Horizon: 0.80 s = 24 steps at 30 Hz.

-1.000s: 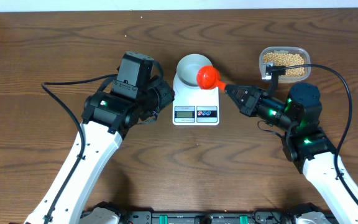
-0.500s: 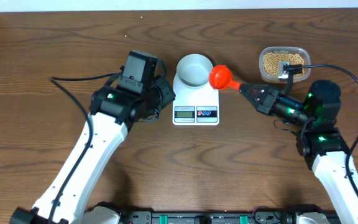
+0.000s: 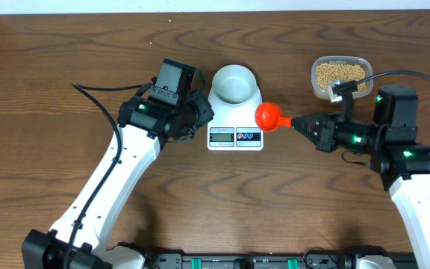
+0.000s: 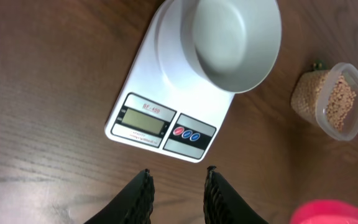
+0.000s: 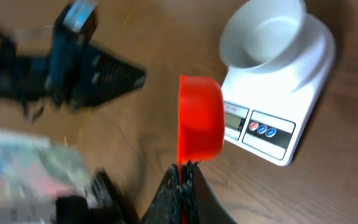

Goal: Scoop item into bowl and weigh 50g on scale
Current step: 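Pull the red scoop right toward the soybean tub with the right gripper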

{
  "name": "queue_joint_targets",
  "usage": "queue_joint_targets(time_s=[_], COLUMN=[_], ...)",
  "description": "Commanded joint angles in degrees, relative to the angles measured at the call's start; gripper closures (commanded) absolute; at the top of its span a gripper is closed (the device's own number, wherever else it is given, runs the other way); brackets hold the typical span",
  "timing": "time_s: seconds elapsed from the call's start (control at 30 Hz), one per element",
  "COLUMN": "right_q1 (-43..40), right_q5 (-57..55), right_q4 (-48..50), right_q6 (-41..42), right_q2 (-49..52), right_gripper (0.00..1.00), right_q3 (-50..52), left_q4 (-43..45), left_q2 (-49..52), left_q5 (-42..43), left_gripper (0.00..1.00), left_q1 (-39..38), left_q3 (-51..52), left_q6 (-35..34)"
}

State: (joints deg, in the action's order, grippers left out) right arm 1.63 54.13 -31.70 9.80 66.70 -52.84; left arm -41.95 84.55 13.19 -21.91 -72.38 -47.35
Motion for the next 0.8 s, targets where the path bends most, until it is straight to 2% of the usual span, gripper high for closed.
queue_joint_targets(time_s=[0.0,0.13,0.37,0.57,0.77], right_q1=[0.22,0.17,0.11,-1.25,-1.79], right_q5=[5.53,8.0,6.78,-1.16,-16.35], right_q4=[-2.47,-2.84,-2.82,-2.82,-4.81], right_q6=[-17.44,-20.17,-19.37,-11.34,-4.04], right_q2=[-0.04,-0.04,-0.04,-0.04,-0.04], right_gripper=[0.99,0.99,0.99,0.99,0.99], right_q3=[-3.21,-3.21,-3.21,-3.21,-3.26], left_q4=[0.24,0.37,0.7,0.76,0.59], left_q2=[0.42,0.42,0.42,0.42,0.42], left_q5=[-0.15,-0.15,-0.11,-0.09,1.44], left_gripper=[0.7,0.7,0.7,0.7,0.7], left_q1=[-0.09,-0.09,-0.09,-0.09,-0.09], left_q3=[-0.59,-0.59,-0.59,-0.59,-0.59], left_q6=[4.11,4.61,6.88,7.98,9.27])
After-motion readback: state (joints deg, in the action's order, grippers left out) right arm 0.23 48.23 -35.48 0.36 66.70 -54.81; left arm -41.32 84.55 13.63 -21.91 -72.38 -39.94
